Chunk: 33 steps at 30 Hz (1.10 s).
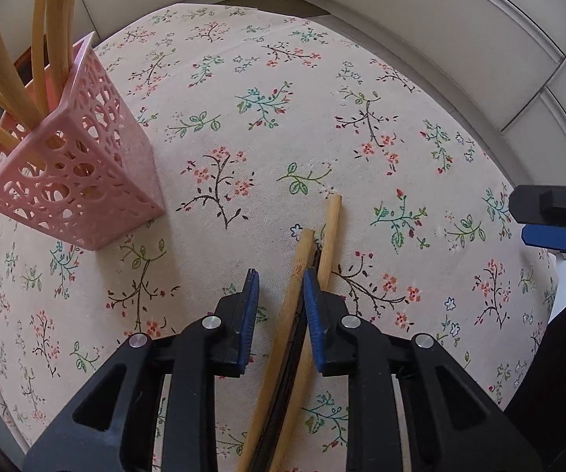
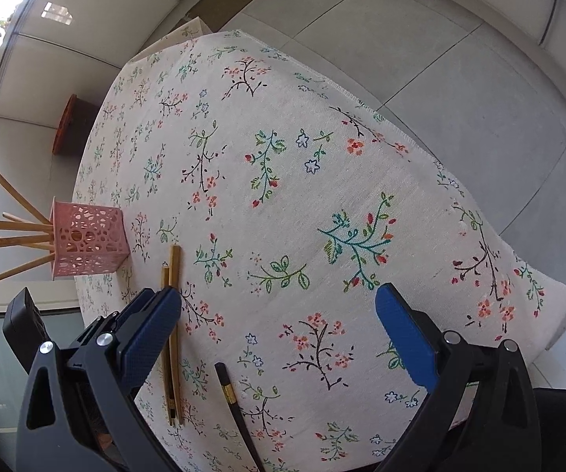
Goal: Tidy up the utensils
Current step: 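Close the left tool on a wooden chopstick while the right tool grasps another, then lift the wooden chopsticks upright with both tools and carry them over the basket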
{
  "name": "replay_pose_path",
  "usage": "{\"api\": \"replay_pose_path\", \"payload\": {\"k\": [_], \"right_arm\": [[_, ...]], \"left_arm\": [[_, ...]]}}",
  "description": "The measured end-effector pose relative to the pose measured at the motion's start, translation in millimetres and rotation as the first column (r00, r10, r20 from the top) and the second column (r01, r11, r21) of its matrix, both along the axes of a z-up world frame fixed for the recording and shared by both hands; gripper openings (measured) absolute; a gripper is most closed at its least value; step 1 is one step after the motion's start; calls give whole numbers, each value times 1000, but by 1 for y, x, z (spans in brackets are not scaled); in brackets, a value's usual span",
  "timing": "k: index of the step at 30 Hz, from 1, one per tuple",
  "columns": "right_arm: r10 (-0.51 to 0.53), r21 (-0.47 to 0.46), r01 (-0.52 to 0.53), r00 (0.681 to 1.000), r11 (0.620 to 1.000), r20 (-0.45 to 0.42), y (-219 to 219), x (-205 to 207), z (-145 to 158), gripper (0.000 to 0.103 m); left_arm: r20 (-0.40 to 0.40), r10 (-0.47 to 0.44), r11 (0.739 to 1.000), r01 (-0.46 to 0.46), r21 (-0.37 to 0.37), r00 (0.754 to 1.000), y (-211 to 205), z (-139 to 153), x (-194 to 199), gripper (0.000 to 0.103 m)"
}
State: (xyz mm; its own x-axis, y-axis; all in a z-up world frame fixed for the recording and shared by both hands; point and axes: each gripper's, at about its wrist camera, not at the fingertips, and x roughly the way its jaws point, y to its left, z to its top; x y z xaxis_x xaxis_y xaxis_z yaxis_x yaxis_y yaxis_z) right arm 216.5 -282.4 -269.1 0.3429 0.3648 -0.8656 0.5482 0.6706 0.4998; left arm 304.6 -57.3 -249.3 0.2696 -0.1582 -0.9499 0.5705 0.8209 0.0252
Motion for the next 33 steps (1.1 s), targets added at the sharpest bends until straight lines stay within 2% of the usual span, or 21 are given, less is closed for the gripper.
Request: {"api": "replay_pose_path", "payload": {"k": [1, 2, 6, 11, 14, 17, 20, 21, 22, 23, 24, 26, 28, 30, 33], "right_arm": [[3, -2, -3, 1000, 1000, -6, 2, 2, -1, 96], [9, -7, -9, 1000, 1000, -11, 5, 6, -1, 96], [61, -58, -63, 998, 996, -28, 27, 26, 0, 96], [100, -78, -106, 992, 991, -76, 66, 60, -8, 96], [49, -173, -69, 992, 983, -119, 83, 75, -10, 96], [56, -255, -94, 987, 962, -152, 103, 86, -10, 92], [41, -384, -105, 984, 917, -171, 122, 87, -6, 74], [38, -415, -104, 986, 904, -164, 125, 85, -4, 59], [58, -417, -112, 988, 902, -140, 128, 85, -2, 33], [80, -406, -124, 989, 905, -124, 129, 85, -1, 20], [92, -354, -126, 989, 927, -113, 126, 84, -2, 11], [95, -229, -109, 993, 967, -72, 114, 82, -3, 8], [76, -156, -74, 997, 985, 9, 100, 72, 6, 8], [92, -139, -76, 989, 987, 115, 92, 61, 28, 8], [119, -129, -86, 953, 988, 279, 84, 38, 70, 8]], "left_arm": [[-13, 12, 1000, -12, 17, 1000, 1, -2, 2, 17], [-21, 21, 1000, -20, 19, 1000, 2, -4, 6, 9], [-24, 88, 996, -87, 16, 996, 23, -3, 12, 7], [46, 132, 991, -132, 5, 990, 57, 19, 2, 7], [109, 152, 988, -152, -7, 982, 77, 41, -6, 7], [156, 180, 984, -176, -40, 971, 93, 63, -12, 7], [196, 212, 977, -201, -78, 957, 101, 85, -14, 7], [210, 223, 974, -207, -93, 952, 104, 92, -15, 7], [220, 233, 971, -213, -110, 947, 107, 99, -17, 7], [229, 245, 967, -221, -125, 942, 110, 104, -21, 7], [237, 257, 963, -230, -138, 937, 112, 108, -23, 7], [252, 283, 955, -248, -164, 925, 118, 118, -31, 7], [261, 307, 945, -263, -193, 915, 125, 125, -38, 7], [269, 329, 936, -274, -222, 905, 130, 135, -48, 6], [278, 353, 920, -277, -278, 893, 134, 149, -60, 6]]}}
